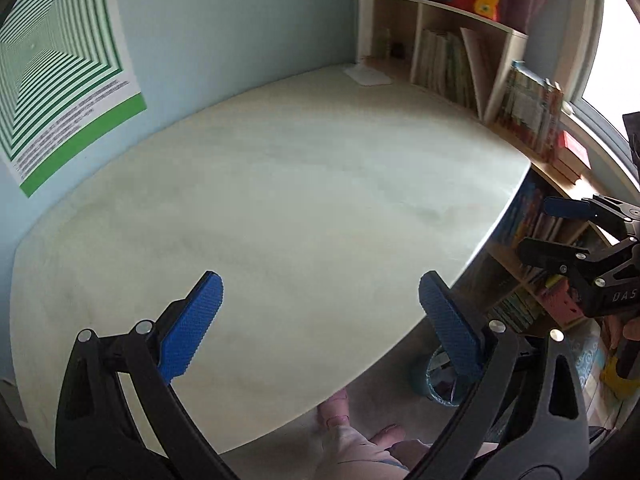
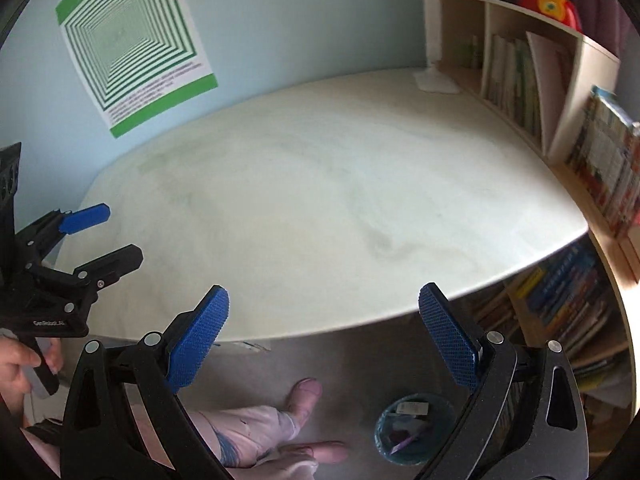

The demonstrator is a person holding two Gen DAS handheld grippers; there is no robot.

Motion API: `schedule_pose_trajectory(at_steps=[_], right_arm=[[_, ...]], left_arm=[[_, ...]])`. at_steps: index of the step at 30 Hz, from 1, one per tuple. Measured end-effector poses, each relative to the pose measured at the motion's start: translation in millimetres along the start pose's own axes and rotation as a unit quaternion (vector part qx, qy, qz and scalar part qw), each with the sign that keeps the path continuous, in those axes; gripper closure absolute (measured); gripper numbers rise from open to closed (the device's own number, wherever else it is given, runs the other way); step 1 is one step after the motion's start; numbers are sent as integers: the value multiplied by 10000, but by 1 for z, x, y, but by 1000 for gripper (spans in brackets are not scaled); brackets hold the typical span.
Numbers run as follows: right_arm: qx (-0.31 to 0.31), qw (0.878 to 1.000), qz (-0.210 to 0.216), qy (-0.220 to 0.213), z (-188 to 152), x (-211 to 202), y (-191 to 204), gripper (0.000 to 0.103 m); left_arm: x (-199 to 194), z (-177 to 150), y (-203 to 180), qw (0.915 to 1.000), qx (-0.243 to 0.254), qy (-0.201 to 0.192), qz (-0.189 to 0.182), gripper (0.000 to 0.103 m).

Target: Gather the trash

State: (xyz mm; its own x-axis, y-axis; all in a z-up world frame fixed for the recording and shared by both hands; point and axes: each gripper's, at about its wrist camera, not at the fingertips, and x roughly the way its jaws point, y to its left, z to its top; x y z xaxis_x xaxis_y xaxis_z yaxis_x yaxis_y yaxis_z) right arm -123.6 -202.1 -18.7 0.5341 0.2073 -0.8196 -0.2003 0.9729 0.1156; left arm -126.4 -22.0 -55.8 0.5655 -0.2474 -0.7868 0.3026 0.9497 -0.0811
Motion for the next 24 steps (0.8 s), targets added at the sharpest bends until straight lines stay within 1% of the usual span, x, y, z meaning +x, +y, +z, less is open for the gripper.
schedule_pose_trajectory(at_steps=[5, 7, 11, 18, 22, 24], right_arm=[[-453, 9985, 273, 127, 27, 26, 34, 8], [-610, 9972, 384, 176, 36, 37, 46, 8], [-863, 9946, 502, 287, 53, 57, 63, 8], [-1110, 9907, 710, 335, 83, 83, 89, 8], [-1226, 9888, 786, 337, 96, 94, 101, 8], [-1264, 9880, 831, 325, 102, 98, 107, 8]], left_arm=[[0, -8, 52, 9976, -562, 55, 400, 7], [2, -10, 70, 9958, -780, 89, 467, 7], [5, -11, 96, 9912, -1125, 86, 691, 7], [2, -16, 143, 9784, -1779, -38, 1051, 7], [3, -19, 163, 9716, -2020, -125, 1227, 7], [5, -19, 173, 9691, -2119, -161, 1255, 7]])
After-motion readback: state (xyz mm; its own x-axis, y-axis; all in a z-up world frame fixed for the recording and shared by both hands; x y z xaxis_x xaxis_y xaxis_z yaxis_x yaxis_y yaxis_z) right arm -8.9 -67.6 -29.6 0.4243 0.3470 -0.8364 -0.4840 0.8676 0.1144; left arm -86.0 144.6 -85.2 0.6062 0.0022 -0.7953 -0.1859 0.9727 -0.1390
